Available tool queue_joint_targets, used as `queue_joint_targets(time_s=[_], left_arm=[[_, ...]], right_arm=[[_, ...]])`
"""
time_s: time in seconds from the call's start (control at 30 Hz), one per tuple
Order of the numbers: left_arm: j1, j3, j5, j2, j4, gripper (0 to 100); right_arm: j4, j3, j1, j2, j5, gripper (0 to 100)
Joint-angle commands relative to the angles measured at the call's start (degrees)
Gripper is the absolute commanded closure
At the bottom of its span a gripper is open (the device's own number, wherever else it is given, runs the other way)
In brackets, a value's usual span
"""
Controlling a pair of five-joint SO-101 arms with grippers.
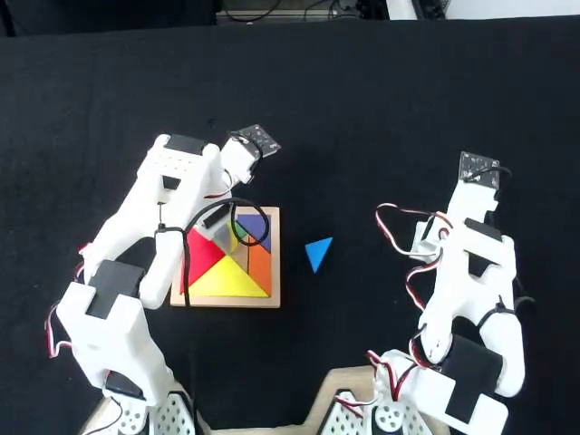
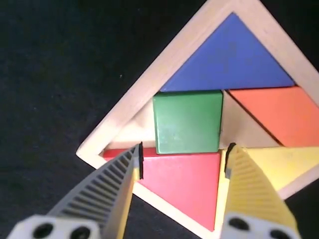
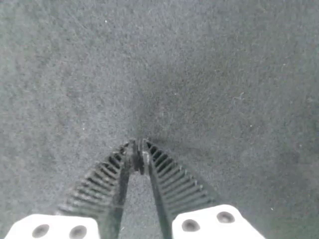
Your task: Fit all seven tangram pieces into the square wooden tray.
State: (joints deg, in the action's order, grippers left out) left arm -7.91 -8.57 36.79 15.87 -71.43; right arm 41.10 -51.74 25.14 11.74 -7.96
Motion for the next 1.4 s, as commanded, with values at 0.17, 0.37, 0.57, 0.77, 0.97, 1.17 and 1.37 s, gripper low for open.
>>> queue_joint_targets(time_s=[0.17, 0.37, 0.57, 0.77, 0.97, 1.17, 1.37], left_arm=[[10.0, 5.0, 0.4, -0.4, 8.7, 73], [10.2, 1.8, 4.1, -0.4, 10.6, 73], [9.9, -3.1, 4.5, -0.4, 18.3, 73], [8.1, -5.5, 4.0, -1.1, 19.4, 86], [6.0, -0.7, 4.0, -0.8, 10.5, 94], [5.8, -0.7, 4.0, -1.0, 9.3, 94], [5.8, -0.8, 4.0, -0.4, 11.3, 94]], right_arm=[[0.4, 3.0, -1.1, -0.2, -0.5, 98.7], [0.4, 3.0, -1.1, -0.2, -0.5, 98.7], [0.4, 3.0, -1.1, -0.2, -0.5, 98.7], [0.3, 3.0, -1.1, -0.2, -0.5, 98.7], [0.3, 3.0, -1.1, -0.2, -0.5, 98.7], [0.4, 3.0, -1.1, -0.2, -0.5, 98.7], [0.4, 3.0, -1.1, -0.2, -1.7, 98.7]])
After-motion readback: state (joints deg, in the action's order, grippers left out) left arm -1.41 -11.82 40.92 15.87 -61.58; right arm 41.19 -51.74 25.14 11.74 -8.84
